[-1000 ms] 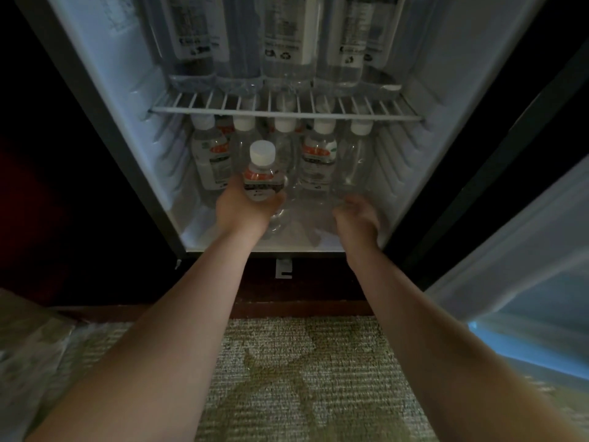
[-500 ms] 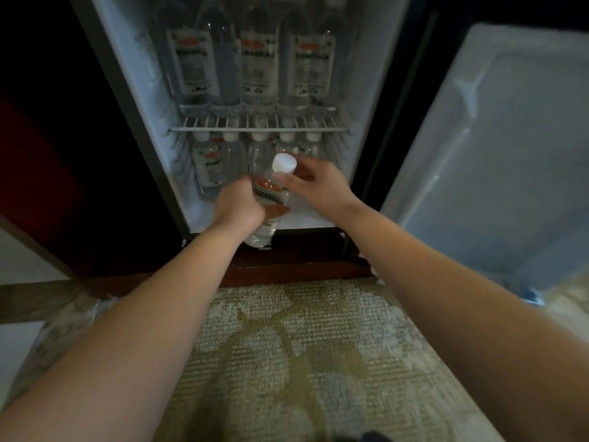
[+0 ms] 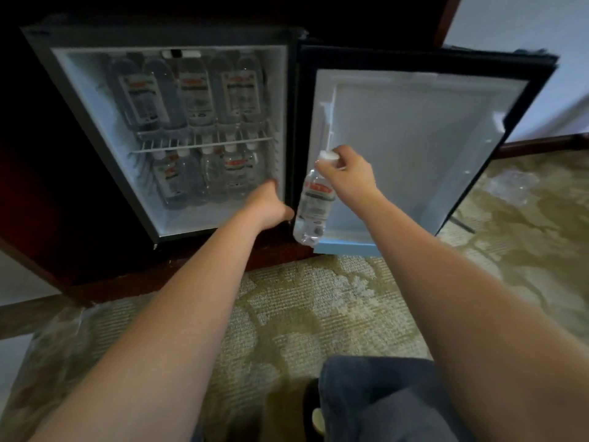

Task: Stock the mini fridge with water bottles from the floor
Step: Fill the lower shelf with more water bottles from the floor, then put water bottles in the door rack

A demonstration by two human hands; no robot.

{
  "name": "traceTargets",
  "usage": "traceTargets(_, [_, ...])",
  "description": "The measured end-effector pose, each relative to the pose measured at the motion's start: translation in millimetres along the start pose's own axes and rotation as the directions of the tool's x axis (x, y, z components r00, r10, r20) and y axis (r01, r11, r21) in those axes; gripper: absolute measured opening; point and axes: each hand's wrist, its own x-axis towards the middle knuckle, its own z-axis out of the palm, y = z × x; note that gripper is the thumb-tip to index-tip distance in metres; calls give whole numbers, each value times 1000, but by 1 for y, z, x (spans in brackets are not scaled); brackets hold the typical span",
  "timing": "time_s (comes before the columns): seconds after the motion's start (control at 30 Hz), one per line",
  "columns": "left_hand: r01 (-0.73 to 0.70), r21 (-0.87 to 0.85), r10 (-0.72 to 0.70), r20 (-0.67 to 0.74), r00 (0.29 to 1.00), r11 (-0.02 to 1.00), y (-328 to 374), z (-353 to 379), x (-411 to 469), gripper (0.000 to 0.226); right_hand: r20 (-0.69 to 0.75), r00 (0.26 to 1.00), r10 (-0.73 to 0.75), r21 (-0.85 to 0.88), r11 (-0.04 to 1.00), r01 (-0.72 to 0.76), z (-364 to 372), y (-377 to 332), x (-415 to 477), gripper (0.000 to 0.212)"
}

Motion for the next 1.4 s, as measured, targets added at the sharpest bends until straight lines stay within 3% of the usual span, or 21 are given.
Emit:
traceTargets(0.17, [20, -123, -19, 10, 1000, 992, 26, 22, 10, 63, -88, 995, 49, -94, 994, -57, -22, 32, -2, 33])
traceTargets(0.37, [1, -210, -8, -31, 999, 978, 46, 49, 34, 53, -97, 986, 139, -54, 988, -145, -17, 67, 20, 42])
traceTargets(0.53, [-9, -262, -12, -75, 997, 965, 49, 56, 48, 19, -51, 978, 202, -1, 979, -202, -4, 87, 36, 33])
traceTargets(0.87, [38, -459, -66, -45, 997, 887, 37, 55, 61, 29, 81, 965, 250, 28, 967, -253, 16, 91, 39, 35])
traceTargets(1.1, [101, -462, -88, 49, 995, 881, 41, 47, 52, 27, 149, 939, 311, -3, 949, -315, 11, 82, 38, 48])
traceTargets(1.3, [89, -343, -102, -19, 995, 935, 33, 35, 38, 55, -60, 980, 188, -97, 976, -193, 1, 65, 28, 42])
traceTargets(1.4, [93, -267, -110, -48, 993, 959, 26, 20, 27, 49, -87, 988, 124, -211, 968, -140, -4, 50, 19, 32])
